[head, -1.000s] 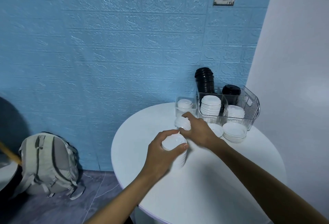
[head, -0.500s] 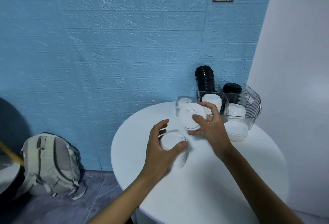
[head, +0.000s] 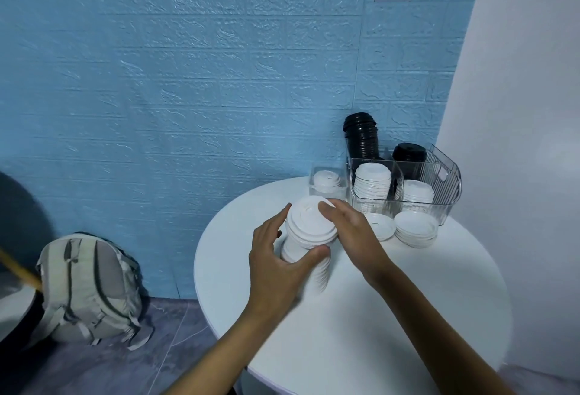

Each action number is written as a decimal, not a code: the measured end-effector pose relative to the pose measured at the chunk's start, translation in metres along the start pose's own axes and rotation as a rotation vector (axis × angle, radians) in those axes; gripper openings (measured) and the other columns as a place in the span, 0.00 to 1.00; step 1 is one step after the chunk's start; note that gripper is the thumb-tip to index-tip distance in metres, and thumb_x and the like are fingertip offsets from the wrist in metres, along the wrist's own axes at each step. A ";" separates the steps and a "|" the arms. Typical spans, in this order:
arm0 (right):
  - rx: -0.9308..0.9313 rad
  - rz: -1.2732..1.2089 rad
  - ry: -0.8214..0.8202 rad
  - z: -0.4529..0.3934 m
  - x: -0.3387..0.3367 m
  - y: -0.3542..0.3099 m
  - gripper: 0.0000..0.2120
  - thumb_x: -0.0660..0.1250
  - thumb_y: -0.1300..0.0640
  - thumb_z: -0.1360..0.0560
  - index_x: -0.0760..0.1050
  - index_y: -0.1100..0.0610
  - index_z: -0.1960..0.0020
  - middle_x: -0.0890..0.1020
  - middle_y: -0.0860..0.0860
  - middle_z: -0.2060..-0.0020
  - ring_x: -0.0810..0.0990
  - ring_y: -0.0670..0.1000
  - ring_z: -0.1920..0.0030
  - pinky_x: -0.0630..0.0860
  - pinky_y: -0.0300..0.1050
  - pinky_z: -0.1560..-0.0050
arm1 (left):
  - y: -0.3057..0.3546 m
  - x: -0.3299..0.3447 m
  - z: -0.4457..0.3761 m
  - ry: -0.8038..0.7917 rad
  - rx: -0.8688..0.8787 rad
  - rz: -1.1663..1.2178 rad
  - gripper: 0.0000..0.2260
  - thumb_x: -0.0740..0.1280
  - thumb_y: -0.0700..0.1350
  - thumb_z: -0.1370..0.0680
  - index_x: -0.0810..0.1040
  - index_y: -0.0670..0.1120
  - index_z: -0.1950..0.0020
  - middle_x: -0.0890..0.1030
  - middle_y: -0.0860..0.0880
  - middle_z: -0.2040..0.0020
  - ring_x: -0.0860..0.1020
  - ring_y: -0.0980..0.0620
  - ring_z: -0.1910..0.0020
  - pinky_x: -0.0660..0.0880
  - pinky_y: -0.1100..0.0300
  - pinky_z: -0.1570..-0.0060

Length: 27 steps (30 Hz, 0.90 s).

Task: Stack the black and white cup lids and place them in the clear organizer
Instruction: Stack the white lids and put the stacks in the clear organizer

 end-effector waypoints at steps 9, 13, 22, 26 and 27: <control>-0.051 0.059 -0.158 0.013 0.004 0.018 0.41 0.79 0.42 0.38 0.69 0.49 0.28 0.78 0.47 0.34 0.76 0.46 0.33 0.74 0.43 0.33 | 0.004 -0.012 0.006 0.000 -0.055 -0.015 0.31 0.79 0.67 0.43 0.76 0.75 0.42 0.78 0.67 0.41 0.75 0.63 0.36 0.72 0.63 0.39; -0.052 0.093 -0.139 0.015 0.002 0.021 0.38 0.80 0.42 0.39 0.72 0.48 0.32 0.81 0.43 0.39 0.78 0.44 0.36 0.74 0.42 0.35 | 0.001 -0.015 0.008 -0.040 -0.058 -0.049 0.34 0.79 0.67 0.43 0.79 0.65 0.37 0.78 0.64 0.39 0.74 0.64 0.36 0.73 0.61 0.37; 0.058 0.099 -0.156 0.020 0.010 0.030 0.25 0.77 0.47 0.32 0.75 0.48 0.37 0.84 0.43 0.44 0.82 0.42 0.43 0.77 0.35 0.45 | -0.006 -0.015 0.011 -0.160 -0.195 -0.036 0.31 0.83 0.63 0.41 0.80 0.62 0.40 0.84 0.64 0.45 0.81 0.62 0.46 0.79 0.56 0.44; 0.136 -0.014 -0.181 0.021 0.016 0.033 0.11 0.69 0.53 0.20 0.75 0.51 0.38 0.83 0.45 0.43 0.82 0.39 0.44 0.75 0.31 0.47 | -0.012 -0.016 0.012 -0.181 -0.252 -0.016 0.28 0.85 0.55 0.38 0.80 0.60 0.41 0.85 0.62 0.48 0.82 0.61 0.51 0.79 0.65 0.53; 0.164 -0.048 -0.175 0.022 0.017 0.034 0.10 0.65 0.53 0.19 0.76 0.52 0.38 0.83 0.45 0.43 0.82 0.39 0.43 0.75 0.29 0.48 | -0.013 -0.015 0.011 -0.189 -0.258 0.001 0.28 0.85 0.55 0.38 0.80 0.60 0.40 0.85 0.61 0.48 0.82 0.61 0.51 0.78 0.67 0.54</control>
Point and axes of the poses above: each hand's wrist, its own z-axis away from the middle knuckle, its own x-axis out of the palm, y = z × x, the point moved 6 cm from there along -z, towards the middle knuckle
